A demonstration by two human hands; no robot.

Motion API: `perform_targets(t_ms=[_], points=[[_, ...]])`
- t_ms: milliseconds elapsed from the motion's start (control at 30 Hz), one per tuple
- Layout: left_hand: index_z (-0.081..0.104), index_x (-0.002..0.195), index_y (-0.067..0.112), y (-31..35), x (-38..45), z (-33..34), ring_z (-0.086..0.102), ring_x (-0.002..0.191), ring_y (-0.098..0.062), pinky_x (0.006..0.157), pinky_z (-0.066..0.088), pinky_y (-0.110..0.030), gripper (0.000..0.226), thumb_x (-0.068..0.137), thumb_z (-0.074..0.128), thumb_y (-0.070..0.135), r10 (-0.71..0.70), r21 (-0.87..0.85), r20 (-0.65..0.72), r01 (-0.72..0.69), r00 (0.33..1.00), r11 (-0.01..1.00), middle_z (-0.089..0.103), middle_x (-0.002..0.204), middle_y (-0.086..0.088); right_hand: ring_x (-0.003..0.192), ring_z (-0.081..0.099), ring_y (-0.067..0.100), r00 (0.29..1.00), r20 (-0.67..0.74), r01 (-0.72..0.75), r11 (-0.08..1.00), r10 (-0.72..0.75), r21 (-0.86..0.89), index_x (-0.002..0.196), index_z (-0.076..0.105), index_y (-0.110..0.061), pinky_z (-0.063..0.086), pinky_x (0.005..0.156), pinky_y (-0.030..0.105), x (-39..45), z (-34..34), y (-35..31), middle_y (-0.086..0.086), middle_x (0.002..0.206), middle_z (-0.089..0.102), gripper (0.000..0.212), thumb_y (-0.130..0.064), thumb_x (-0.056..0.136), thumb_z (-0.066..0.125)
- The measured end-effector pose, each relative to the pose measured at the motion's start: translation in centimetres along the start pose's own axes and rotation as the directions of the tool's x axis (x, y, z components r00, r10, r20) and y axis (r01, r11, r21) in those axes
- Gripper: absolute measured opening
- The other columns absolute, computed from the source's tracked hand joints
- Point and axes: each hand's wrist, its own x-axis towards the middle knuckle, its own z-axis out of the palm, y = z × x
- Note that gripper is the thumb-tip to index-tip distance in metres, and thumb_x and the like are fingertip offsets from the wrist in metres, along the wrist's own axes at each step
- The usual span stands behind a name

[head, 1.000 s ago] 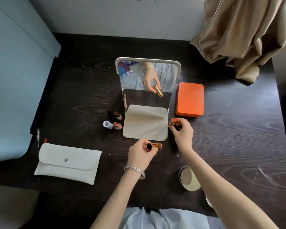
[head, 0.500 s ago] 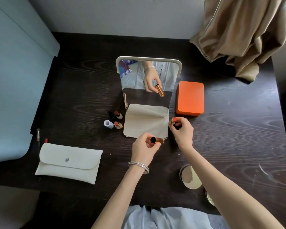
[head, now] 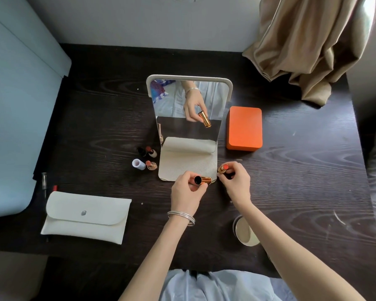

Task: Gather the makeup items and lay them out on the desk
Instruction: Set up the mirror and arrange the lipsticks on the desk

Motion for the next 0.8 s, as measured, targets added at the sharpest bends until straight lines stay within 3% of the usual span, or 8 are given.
perform_targets(t_ms=[133,233,333,400,567,667,800], points=[[0.061,0.097,0.019,0.5,-0.3,-0.5,0.059,0.078,-0.004,0.061,0.046,-0.006,0.020,0.079,0.072,0.020,0.028,0.012,0.002,-0.028,1.000,1.000,0.061,0.098,0.003,0.077,0.049,0.005,0.997,-0.020,-0.078,0.997,0.078,-0.012,0.106,0.055,-0.020,0.040,0.071,0.009,-0.6,-0.7,-0.9,-0.004,0.102,0.051,0.037,-0.010,0.075,0.074],[0.061,0.092,0.023,1.2,-0.7,-1.3,0.058,0.079,0.000,0.059,0.044,0.000,0.020,0.077,0.074,0.017,0.077,-0.033,0.022,-0.076,0.997,0.997,0.060,0.098,0.007,0.074,0.047,0.003,0.988,-0.082,-0.117,0.985,0.128,0.128,0.102,0.053,-0.020,0.040,0.072,0.018,-2.8,-2.4,-2.7,-0.005,0.096,0.049,0.031,-0.007,0.078,0.069],[0.064,0.089,0.023,2.2,-1.2,-1.9,0.059,0.081,0.006,0.065,0.043,0.001,0.020,0.075,0.075,0.014,0.183,-0.080,0.088,-0.176,0.979,0.981,0.064,0.093,0.007,0.083,0.055,0.002,0.982,0.098,0.144,0.975,-0.162,0.167,0.104,0.060,-0.019,0.044,0.069,0.014,-5.7,-4.1,-4.8,-0.004,0.102,0.056,0.029,-0.004,0.080,0.067],[0.066,0.088,0.022,2.8,-1.6,-2.0,0.058,0.084,0.009,0.068,0.043,0.000,0.019,0.074,0.076,0.014,0.259,-0.075,0.117,-0.251,0.959,0.965,0.065,0.087,0.009,0.090,0.058,0.007,0.950,0.174,0.234,0.960,-0.259,0.155,0.112,0.061,-0.014,0.048,0.070,0.015,-6.6,-4.4,-5.6,-0.002,0.111,0.056,0.034,-0.002,0.081,0.067],[0.068,0.085,0.024,3.6,-1.9,-1.4,0.060,0.084,0.001,0.074,0.048,-0.006,0.018,0.071,0.079,0.020,0.332,-0.086,0.119,-0.324,0.936,0.942,0.066,0.088,0.008,0.087,0.059,0.007,0.966,0.051,0.249,0.963,-0.255,0.108,0.097,0.067,-0.007,0.048,0.072,0.012,-6.7,-4.2,-6.1,0.000,0.099,0.063,0.021,0.003,0.079,0.068],[0.064,0.092,0.030,3.7,-2.0,-1.1,0.060,0.085,0.001,0.071,0.052,-0.010,0.029,0.070,0.079,0.017,0.317,-0.135,0.124,-0.300,0.940,0.944,0.062,0.096,0.008,0.082,0.059,0.004,0.963,-0.006,0.267,0.959,-0.268,0.090,0.092,0.066,-0.013,0.045,0.074,0.010,-6.2,-4.7,-5.7,-0.006,0.090,0.065,0.023,0.002,0.075,0.071],[0.061,0.106,0.024,3.1,-1.4,-1.4,0.061,0.083,-0.003,0.067,0.050,-0.006,0.033,0.077,0.073,0.015,0.235,-0.110,0.109,-0.223,0.966,0.969,0.057,0.102,0.011,0.084,0.062,0.005,0.974,-0.202,0.128,0.982,-0.098,0.137,0.092,0.068,-0.019,0.045,0.077,0.010,-2.9,-5.3,-4.6,-0.007,0.091,0.068,0.015,-0.011,0.080,0.072]])
